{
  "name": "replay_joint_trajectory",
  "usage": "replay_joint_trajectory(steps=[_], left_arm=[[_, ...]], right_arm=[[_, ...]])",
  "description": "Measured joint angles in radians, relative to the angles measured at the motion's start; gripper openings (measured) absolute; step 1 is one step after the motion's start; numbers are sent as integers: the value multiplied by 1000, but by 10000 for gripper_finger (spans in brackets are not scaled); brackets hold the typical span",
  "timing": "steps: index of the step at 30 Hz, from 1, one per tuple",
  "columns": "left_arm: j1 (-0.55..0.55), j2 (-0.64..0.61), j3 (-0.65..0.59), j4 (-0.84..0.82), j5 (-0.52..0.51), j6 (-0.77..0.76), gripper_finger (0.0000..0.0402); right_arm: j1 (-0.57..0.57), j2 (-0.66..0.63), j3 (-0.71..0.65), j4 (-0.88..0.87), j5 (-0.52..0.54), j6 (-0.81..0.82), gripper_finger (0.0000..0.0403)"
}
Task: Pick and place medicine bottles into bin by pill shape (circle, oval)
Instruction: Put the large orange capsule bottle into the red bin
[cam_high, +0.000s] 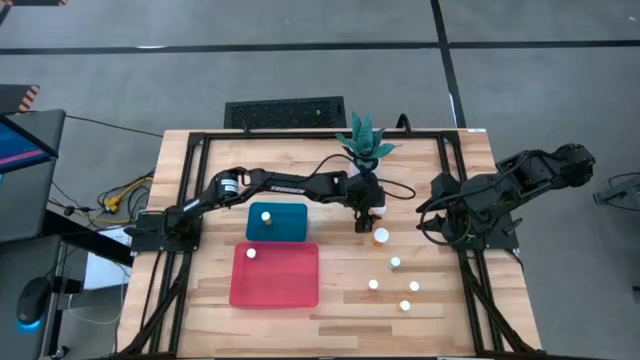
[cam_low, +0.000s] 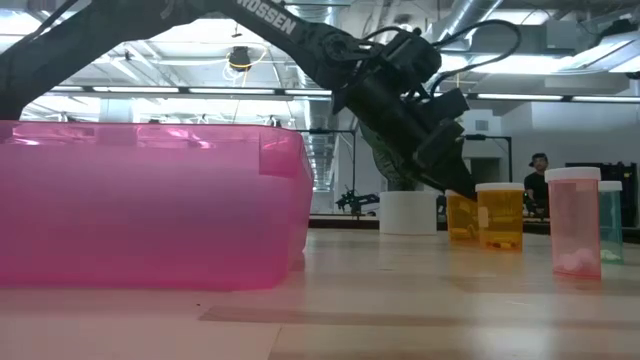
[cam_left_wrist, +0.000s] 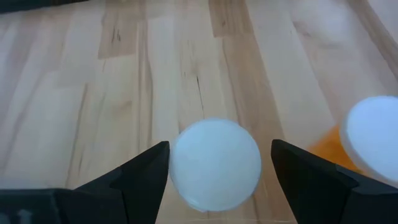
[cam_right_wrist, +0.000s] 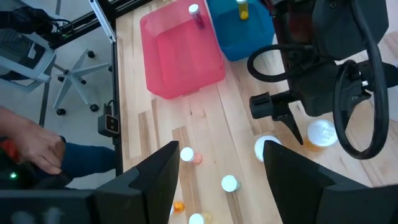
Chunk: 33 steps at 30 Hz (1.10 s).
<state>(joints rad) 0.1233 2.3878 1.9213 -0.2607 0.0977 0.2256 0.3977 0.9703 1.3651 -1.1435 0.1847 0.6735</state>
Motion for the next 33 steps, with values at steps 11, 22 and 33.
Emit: replay_joint_trajectory(steps=[11,22,33], left_arm=[[0,0,0,-2,-6,2,202],[-15,-17,0,-9,-46,-53,222],[-62,-217,1,-198,-50,-119,211]], right_arm=[[0,0,0,0,0,0,240],[0,0,0,0,0,0,240],[0,0,0,4,0,-1,240]])
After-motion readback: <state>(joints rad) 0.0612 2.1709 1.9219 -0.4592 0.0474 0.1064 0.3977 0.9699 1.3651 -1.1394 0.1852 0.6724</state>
